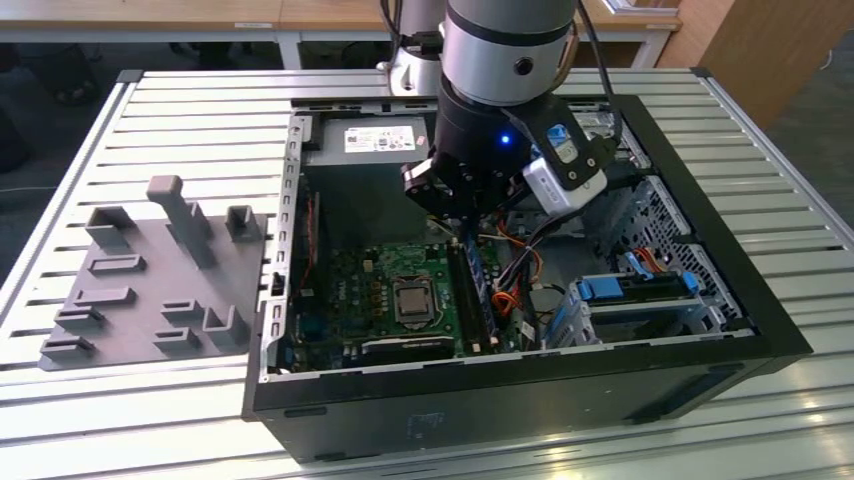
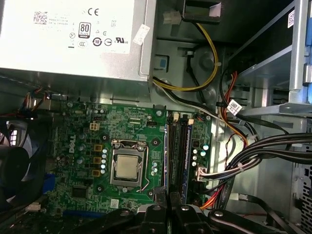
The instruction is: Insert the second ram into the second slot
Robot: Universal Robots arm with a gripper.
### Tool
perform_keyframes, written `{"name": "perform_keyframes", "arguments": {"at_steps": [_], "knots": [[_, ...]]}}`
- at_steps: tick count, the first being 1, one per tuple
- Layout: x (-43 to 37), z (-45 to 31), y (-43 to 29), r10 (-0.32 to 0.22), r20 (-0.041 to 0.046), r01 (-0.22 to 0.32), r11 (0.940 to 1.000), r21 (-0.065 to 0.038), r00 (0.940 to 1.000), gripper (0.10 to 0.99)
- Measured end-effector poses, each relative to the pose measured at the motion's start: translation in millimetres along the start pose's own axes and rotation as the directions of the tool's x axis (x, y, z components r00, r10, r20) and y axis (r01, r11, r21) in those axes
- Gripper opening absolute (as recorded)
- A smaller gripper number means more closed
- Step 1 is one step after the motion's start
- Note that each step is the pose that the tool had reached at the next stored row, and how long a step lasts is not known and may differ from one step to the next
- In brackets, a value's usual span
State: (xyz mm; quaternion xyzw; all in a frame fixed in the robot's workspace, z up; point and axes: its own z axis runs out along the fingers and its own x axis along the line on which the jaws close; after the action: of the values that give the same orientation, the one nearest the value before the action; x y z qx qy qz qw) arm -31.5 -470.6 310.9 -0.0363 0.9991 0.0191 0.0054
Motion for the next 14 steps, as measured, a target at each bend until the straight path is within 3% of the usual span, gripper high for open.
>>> {"name": "perform_keyframes", "arguments": {"at_steps": [14], "knots": [[0.2, 3.3, -1.4, 0.0, -0.0004, 0.0, 1.0, 0.0, 1.0, 0.137]]}}
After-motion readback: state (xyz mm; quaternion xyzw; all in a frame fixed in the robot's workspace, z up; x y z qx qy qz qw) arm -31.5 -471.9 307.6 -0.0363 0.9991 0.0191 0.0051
